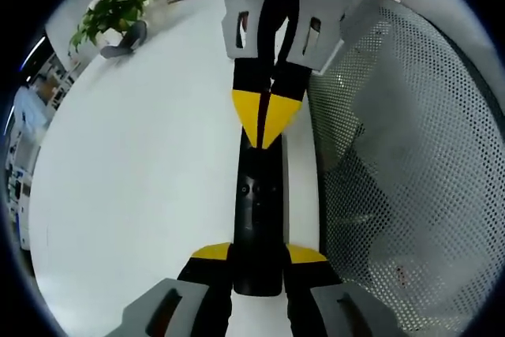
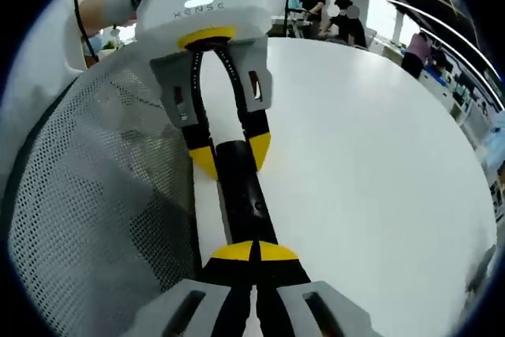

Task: Press the specified remote control buttons in sequence, fully releasing each button before pressing the next.

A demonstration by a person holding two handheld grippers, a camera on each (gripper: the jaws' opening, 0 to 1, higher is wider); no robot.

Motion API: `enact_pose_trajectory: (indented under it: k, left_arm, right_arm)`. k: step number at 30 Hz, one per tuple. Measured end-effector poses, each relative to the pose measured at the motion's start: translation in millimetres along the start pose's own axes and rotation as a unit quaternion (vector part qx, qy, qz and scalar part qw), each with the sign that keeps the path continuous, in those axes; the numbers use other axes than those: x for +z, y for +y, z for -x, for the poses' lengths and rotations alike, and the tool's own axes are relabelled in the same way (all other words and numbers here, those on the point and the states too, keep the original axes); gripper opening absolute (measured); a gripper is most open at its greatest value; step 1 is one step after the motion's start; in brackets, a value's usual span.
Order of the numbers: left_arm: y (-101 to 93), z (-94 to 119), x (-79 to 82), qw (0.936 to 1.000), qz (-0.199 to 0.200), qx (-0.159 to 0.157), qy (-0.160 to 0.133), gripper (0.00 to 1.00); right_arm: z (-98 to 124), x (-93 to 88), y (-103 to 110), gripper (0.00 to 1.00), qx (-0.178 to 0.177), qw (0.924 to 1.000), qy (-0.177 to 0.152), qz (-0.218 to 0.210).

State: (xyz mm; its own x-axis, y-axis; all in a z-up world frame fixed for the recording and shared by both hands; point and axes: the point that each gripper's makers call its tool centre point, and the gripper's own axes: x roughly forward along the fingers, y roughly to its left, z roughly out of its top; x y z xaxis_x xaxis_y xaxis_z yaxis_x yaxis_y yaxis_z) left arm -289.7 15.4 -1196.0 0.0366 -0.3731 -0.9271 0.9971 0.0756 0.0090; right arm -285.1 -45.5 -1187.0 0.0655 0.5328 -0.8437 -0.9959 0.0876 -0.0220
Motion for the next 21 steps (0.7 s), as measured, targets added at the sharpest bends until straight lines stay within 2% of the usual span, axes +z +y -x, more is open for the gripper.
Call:
enact_pose_trajectory:
  k: [4,6,10,12,15,17,21]
  left_arm:
    - [0.6,0.3,-0.4,1.0,-0.003,-0.002,-0.004,0.24]
    - [0.7,0.5,-0.6,1.0,-0.004,-0.002,-0.007,0.24]
    - [1.1,0.9,-0.8,0.9999,-0.004,-0.001,-0.016,0.24]
    - [1.3,1.1,-0.8,0.9998,-0.003,-0.001,-0.02,0.24]
    - [1.3,1.2,-0.5,0.9997,-0.002,-0.001,-0.025,0.24]
    - [1.1,1.2,-0.2,0.9996,-0.002,-0.001,-0.03,0.24]
    - [0.9,1.0,0.3,0.9995,-0.002,-0.002,-0.031,0.24]
  right_arm:
    - [-0.2,-1.2,2.1,0.0,0.007,0.9979,0.027,0.058]
    - [-0.6,-1.4,3.1,0.0,0.013,0.9933,0.053,0.101]
    - [-1.8,1.4,1.6,0.0,0.025,0.9922,0.066,0.103]
    - [-0.3,0.5,1.4,0.0,0.031,0.9941,0.057,0.087]
    - [2.5,2.5,1.9,0.0,0.039,0.999,-0.001,0.022]
    - [4.7,1.3,1.1,0.0,0.043,0.9985,-0.031,-0.015]
    - [7.7,0.6,-5.0,0.03,0.025,0.9989,-0.04,-0.002]
